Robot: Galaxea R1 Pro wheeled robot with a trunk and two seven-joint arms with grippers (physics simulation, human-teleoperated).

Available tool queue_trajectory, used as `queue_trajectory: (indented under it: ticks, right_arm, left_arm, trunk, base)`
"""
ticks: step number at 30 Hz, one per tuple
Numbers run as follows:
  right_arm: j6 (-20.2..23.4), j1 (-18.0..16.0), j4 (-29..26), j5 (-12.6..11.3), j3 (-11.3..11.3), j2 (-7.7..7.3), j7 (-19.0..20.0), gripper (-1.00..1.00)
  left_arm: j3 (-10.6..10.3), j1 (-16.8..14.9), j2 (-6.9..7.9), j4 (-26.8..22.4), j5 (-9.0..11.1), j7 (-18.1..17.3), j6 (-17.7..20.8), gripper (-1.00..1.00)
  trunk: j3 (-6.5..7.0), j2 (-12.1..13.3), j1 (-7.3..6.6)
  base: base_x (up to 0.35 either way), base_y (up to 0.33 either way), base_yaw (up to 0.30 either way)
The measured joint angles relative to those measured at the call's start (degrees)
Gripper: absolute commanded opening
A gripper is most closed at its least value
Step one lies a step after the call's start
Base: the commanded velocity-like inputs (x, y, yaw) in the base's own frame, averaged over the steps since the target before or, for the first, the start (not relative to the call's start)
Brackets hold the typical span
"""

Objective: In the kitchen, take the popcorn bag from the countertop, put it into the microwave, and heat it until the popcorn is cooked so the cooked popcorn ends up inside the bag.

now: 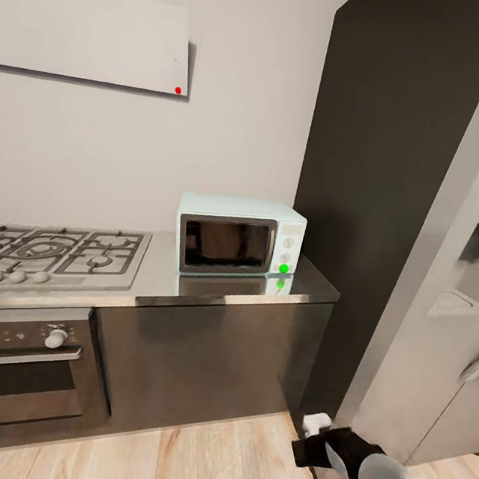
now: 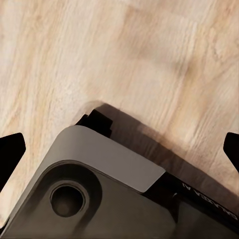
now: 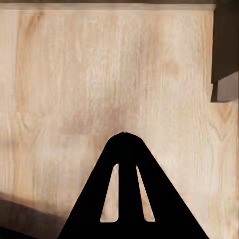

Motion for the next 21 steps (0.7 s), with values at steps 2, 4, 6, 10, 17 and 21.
queue_trajectory:
  ticks: [2,4,6,10,17,21]
  right_arm:
    - [-3.6,6.1,0.6,0.1,-0.1,-0.20,-4.3,-1.00]
    - [-7.9,14.0,0.8,0.1,-0.1,-0.23,-8.7,-1.00]
    - [-12.6,21.1,0.8,0.1,-0.1,-0.20,-13.3,-1.00]
    - [-13.0,22.9,0.8,-0.1,-0.2,-0.09,-14.7,-1.00]
    - [-12.7,24.0,0.9,-0.7,-0.6,-0.39,-14.7,-1.00]
    - [-13.0,24.1,0.9,-0.7,-0.7,-0.42,-14.7,-1.00]
  left_arm:
    - [0.0,0.0,0.01,0.0,0.0,0.0,0.1,1.00]
    - [0.0,0.0,0.01,0.0,0.0,0.1,0.2,1.00]
    - [0.0,0.0,0.01,0.0,0.0,0.2,0.2,1.00]
    - [0.0,0.0,0.01,0.1,0.0,0.4,0.3,1.00]
    - [0.0,0.0,0.19,0.0,0.0,0.5,-0.1,1.00]
    - [0.0,0.0,0.41,0.0,-0.1,0.6,-0.1,1.00]
  trunk:
    - [0.00,0.0,0.00]
    - [0.00,0.0,0.00]
    - [0.00,0.0,0.00]
    - [0.01,0.0,0.00]
    - [0.01,0.0,0.00]
    - [0.01,0.0,0.00]
  base:
    - [-0.003,0.000,0.000]
    - [0.000,0.000,0.000]
    - [0.000,0.000,0.000]
    - [0.000,0.000,0.000]
    - [0.000,0.000,0.077]
    - [0.000,0.000,0.271]
